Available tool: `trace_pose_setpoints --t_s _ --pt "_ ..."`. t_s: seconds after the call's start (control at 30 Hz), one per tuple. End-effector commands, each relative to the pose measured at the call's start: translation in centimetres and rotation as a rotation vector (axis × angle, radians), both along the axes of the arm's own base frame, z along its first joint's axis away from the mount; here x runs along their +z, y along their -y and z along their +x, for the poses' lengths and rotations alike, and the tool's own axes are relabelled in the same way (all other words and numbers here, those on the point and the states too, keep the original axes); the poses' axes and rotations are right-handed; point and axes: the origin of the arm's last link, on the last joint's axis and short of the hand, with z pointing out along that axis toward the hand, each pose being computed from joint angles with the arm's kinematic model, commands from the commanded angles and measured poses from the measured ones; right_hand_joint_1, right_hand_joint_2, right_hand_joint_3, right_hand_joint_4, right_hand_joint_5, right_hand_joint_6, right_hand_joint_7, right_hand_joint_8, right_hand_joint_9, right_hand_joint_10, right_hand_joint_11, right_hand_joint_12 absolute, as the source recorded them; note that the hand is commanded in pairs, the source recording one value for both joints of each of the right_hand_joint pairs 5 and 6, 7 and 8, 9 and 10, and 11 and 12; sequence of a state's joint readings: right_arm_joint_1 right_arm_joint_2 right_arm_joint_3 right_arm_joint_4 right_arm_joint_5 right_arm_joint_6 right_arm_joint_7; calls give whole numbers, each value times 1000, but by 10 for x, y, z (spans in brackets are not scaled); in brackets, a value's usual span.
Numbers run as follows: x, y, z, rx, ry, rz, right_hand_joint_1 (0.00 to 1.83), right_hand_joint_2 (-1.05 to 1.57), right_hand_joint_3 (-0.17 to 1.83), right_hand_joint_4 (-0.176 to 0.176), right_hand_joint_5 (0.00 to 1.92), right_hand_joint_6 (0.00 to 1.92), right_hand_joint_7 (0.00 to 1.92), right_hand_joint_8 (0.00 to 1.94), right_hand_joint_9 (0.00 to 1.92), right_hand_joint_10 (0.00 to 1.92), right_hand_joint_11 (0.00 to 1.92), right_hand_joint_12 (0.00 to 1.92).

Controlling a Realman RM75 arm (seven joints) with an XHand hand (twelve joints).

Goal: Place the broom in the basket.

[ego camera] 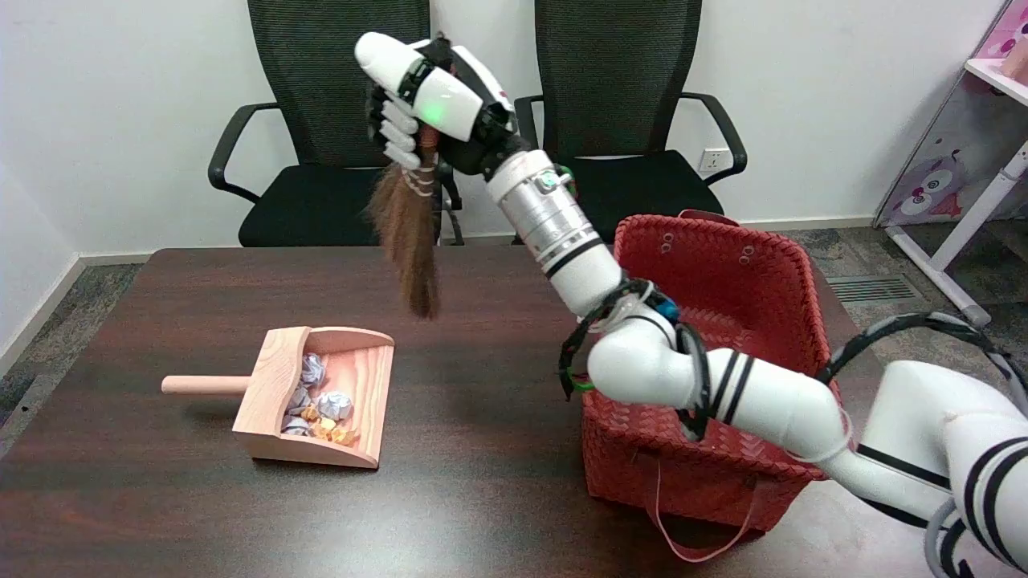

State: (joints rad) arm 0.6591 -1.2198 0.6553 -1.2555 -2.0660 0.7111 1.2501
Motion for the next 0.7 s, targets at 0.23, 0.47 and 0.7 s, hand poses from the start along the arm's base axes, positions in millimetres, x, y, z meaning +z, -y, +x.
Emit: trace_pose_setpoints --t_s 0.23,0.47,0.7 --pt "41 -28 0 -88 -182 -364 1002 1571 1771 58 1920 1920 1920 1920 1920 1920 1920 1920" --pt "38 -25 -13 -169 -253 -391 1018 1571 1754 60 1920 1920 1920 1920 1920 1920 1920 1920" --pt "45 -30 -26 -207 -244 -375 1031 1571 1696 59 1920 1920 1920 1920 1920 1920 1920 1920"
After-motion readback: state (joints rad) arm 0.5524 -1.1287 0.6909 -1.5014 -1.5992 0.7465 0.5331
